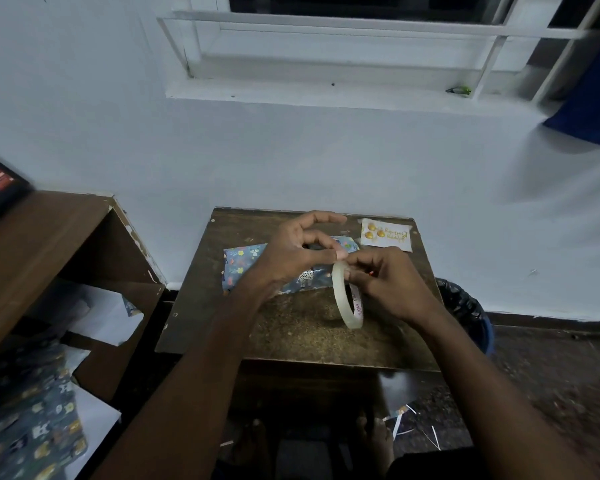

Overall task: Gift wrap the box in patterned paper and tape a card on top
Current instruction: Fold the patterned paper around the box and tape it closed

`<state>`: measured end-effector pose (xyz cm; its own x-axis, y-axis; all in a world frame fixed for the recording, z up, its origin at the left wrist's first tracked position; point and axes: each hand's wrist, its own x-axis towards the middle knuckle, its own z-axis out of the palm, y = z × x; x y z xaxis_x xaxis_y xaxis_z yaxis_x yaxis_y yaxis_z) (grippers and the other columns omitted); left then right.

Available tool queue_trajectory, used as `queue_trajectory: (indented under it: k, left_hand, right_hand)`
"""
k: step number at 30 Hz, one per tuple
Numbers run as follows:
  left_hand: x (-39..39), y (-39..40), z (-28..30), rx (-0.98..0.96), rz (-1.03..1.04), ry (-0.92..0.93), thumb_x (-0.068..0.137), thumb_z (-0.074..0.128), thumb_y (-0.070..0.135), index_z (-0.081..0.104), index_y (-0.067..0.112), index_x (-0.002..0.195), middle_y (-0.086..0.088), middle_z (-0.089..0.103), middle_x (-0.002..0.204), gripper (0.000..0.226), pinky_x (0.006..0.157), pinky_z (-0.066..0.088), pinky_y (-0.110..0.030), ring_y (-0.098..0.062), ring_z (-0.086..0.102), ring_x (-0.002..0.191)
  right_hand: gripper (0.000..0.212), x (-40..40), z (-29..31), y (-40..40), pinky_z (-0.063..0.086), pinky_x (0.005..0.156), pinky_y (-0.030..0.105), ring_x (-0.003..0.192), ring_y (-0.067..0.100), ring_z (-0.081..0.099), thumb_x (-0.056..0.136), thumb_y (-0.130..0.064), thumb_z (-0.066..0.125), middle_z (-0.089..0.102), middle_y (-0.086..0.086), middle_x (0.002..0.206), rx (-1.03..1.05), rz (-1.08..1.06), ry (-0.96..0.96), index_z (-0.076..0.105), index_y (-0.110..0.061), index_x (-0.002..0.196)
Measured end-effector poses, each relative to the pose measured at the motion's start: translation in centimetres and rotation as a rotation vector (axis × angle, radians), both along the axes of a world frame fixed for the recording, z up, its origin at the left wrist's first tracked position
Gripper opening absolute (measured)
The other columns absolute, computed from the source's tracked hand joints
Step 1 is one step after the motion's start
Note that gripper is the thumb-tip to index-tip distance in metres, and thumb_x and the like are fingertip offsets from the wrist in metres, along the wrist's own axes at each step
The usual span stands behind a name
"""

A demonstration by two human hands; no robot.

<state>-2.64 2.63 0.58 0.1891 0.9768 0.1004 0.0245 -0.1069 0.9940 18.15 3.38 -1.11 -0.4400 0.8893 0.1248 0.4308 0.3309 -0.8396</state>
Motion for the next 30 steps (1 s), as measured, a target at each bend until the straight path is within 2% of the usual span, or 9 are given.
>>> queue_trajectory:
  k: [4,7,13,16,19,21,22,26,30]
  left_hand:
    - [0.0,0.0,-0.2,0.007,0.010,-0.008,0.082,0.087,0.004,0.067,0.018,0.134,-0.017,0.078,0.093,0.057,0.107,0.055,-0.046,-0.022,0.075,0.098]
    - [0.1,-0.1,-0.2,0.031,0.021,0.004,0.082,0.088,0.006,0.068,0.020,0.131,-0.013,0.080,0.095,0.055,0.114,0.049,-0.053,-0.022,0.075,0.102]
    - [0.1,-0.3,-0.4,0.076,0.081,0.045,0.085,0.087,0.012,0.068,0.023,0.137,0.001,0.081,0.111,0.057,0.119,0.042,-0.055,-0.017,0.074,0.113]
    - [0.2,-0.2,-0.5,0.095,0.107,0.058,0.086,0.087,0.017,0.068,0.033,0.134,0.002,0.080,0.117,0.055,0.120,0.040,-0.057,-0.015,0.073,0.116]
    - [0.4,-0.2,-0.5,0.087,0.112,0.041,0.087,0.086,0.017,0.062,0.032,0.142,0.000,0.081,0.110,0.062,0.120,0.041,-0.054,-0.015,0.073,0.116]
    - [0.4,-0.2,-0.5,0.072,0.119,0.020,0.088,0.085,0.015,0.059,0.025,0.148,-0.002,0.082,0.105,0.066,0.121,0.040,-0.052,-0.015,0.073,0.115]
    - [0.4,-0.2,-0.4,0.064,0.122,0.007,0.088,0.085,0.014,0.059,0.021,0.148,-0.003,0.082,0.105,0.067,0.122,0.040,-0.052,-0.015,0.073,0.116]
    - [0.4,-0.3,-0.3,0.058,0.144,-0.062,0.087,0.085,0.009,0.061,0.016,0.146,-0.007,0.081,0.105,0.064,0.124,0.037,-0.051,-0.017,0.073,0.117]
    - [0.5,-0.4,-0.3,0.084,0.152,-0.086,0.088,0.084,0.011,0.057,0.031,0.145,-0.007,0.082,0.102,0.066,0.125,0.034,-0.053,-0.017,0.072,0.119]
  right_hand:
    - [0.022,0.1,0.0,-0.1,0.056,0.081,0.036,0.086,0.011,0.072,0.096,-0.011,0.073,0.079,-0.012,0.089,-0.001,-0.012,0.019,0.082,-0.031,0.098]
    - [0.023,0.2,0.0,-0.1,0.057,0.082,0.042,0.087,0.015,0.073,0.097,-0.011,0.072,0.078,-0.011,0.089,0.023,-0.007,0.005,0.080,-0.033,0.097]
    - [0.019,0.1,0.1,-0.2,0.059,0.087,0.046,0.091,0.013,0.074,0.098,-0.012,0.071,0.080,-0.009,0.094,0.015,-0.034,0.029,0.082,-0.023,0.108]
    - [0.020,0.2,0.3,-0.2,0.060,0.089,0.044,0.095,0.009,0.075,0.098,-0.014,0.071,0.080,-0.010,0.099,0.021,-0.045,0.050,0.081,-0.022,0.113]
    - [0.019,0.2,0.6,-0.3,0.057,0.085,0.028,0.091,0.001,0.073,0.097,-0.013,0.073,0.080,-0.014,0.094,0.056,-0.080,0.054,0.082,-0.023,0.110]
    - [0.021,0.2,0.8,-0.5,0.049,0.079,0.014,0.088,-0.004,0.069,0.095,-0.010,0.074,0.077,-0.019,0.090,0.142,-0.116,0.025,0.082,-0.026,0.106]
    - [0.022,0.1,0.9,-0.6,0.047,0.077,0.012,0.088,-0.003,0.068,0.094,-0.009,0.075,0.076,-0.019,0.090,0.202,-0.129,-0.003,0.083,-0.027,0.105]
    - [0.023,0.0,0.7,-0.3,0.053,0.079,0.030,0.088,0.009,0.067,0.094,-0.010,0.073,0.076,-0.011,0.093,0.371,-0.134,-0.096,0.082,-0.027,0.107]
    - [0.021,-0.2,0.7,-0.2,0.052,0.081,0.028,0.091,0.003,0.067,0.096,-0.013,0.072,0.077,-0.014,0.096,0.313,-0.121,-0.081,0.082,-0.027,0.109]
